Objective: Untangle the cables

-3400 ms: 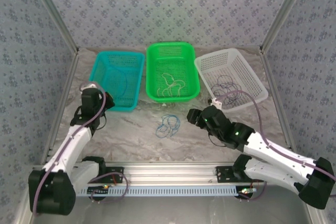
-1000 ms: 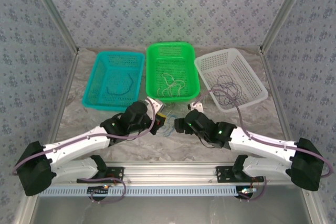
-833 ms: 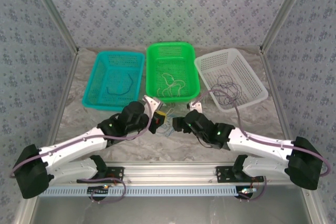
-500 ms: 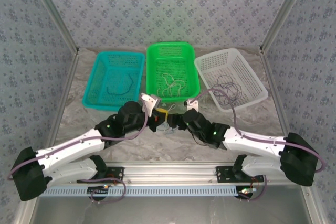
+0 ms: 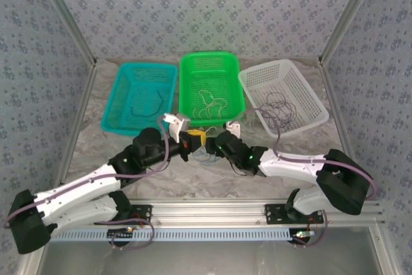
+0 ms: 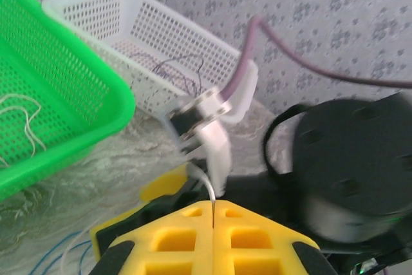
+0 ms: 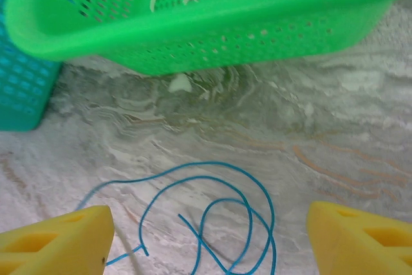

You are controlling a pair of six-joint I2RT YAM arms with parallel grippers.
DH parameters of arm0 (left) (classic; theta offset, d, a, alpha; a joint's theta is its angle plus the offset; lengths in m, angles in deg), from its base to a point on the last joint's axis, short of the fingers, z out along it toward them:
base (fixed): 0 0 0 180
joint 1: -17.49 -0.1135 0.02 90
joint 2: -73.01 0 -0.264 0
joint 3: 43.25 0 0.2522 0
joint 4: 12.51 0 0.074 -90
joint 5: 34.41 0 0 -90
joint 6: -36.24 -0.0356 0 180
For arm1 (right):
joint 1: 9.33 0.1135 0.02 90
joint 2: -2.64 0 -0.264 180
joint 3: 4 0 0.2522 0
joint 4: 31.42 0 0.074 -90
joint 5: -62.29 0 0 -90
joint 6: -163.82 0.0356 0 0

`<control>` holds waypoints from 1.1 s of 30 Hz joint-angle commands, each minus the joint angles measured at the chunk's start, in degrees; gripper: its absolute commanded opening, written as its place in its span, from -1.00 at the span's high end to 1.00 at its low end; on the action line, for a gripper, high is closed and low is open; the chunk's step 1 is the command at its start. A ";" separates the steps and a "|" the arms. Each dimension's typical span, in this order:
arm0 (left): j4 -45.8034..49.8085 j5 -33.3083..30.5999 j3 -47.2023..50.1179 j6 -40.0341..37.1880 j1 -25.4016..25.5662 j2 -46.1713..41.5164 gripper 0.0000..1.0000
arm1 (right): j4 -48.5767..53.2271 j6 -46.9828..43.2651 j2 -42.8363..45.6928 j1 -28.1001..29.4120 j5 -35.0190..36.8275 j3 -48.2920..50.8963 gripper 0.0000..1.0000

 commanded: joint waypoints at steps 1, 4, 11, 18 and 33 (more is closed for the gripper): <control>-0.06 -2.49 -1.38 -1.61 0.53 -4.33 1.00 | 6.50 3.79 -0.63 0.10 1.18 0.36 -0.60; 2.74 -4.32 -2.10 -3.07 0.45 -7.37 1.00 | 7.97 5.98 0.55 0.30 1.65 3.25 -0.60; 3.15 -6.20 -2.21 -4.26 0.23 -9.77 1.00 | 14.45 7.42 3.80 0.35 3.85 5.37 -0.59; 2.41 -5.48 -2.33 -3.37 0.28 -6.87 1.00 | 12.76 1.79 13.88 2.27 4.76 6.65 -0.67; -1.85 -2.26 -2.65 -1.38 0.35 -1.62 1.00 | -4.28 -5.72 19.88 2.76 -2.33 5.65 -0.76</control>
